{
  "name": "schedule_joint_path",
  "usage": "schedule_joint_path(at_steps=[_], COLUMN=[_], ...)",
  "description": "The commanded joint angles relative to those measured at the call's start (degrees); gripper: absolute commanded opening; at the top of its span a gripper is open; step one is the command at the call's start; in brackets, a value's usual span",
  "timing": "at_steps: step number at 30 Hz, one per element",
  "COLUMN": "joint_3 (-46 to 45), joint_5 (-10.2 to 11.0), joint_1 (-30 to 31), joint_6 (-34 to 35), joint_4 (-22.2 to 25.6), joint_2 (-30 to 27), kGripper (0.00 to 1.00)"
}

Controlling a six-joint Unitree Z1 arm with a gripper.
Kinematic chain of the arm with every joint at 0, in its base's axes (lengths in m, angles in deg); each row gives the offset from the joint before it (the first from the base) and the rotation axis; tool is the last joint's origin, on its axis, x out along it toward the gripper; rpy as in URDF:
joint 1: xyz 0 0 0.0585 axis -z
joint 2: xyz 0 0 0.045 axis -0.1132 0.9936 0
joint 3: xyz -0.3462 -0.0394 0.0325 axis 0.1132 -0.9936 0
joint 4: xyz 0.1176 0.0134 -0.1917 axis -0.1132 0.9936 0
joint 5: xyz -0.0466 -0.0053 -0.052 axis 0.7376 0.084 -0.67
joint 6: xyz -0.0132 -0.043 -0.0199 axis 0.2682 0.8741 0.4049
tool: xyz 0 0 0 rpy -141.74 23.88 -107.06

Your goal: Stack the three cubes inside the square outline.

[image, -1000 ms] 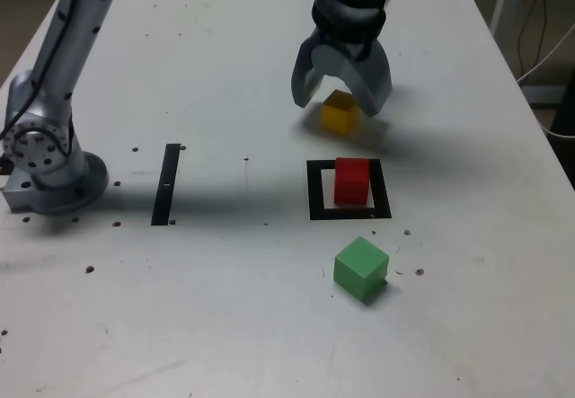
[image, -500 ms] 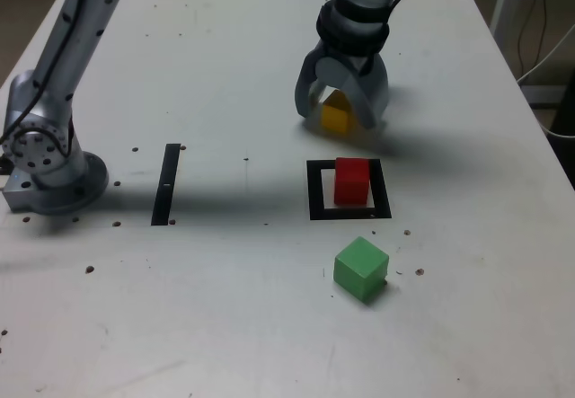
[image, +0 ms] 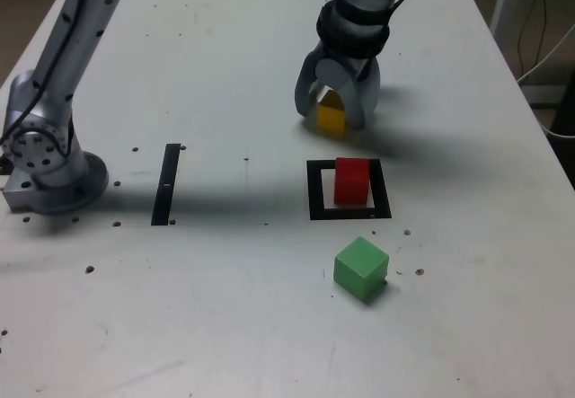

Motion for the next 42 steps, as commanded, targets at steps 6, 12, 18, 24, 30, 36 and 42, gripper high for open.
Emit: schedule_joint_path(at_steps=[6, 12, 18, 24, 30, 36, 42], joint_3=[0.27, 0.31, 0.77, 2.37, 4.33, 5.09, 5.25], joint_5=[0.09, 0.16, 0.18, 0.00, -1.04, -0.91, -0.87], joint_1=[0.15, 0.15, 0.14, 0.16, 0.29, 0.83, 1.65], joint_6=[0.17, 0.25, 0.74, 2.15, 3.13, 3.28, 3.82], joint_4=[0.19, 0.24, 0.92, 3.67, 7.10, 8.90, 9.65], joint_2=[0.25, 0.25, -0.10, -1.60, -4.13, -5.81, -6.43], kGripper=[0.33, 0.33, 0.33, 0.33, 0.33, 0.33, 0.33])
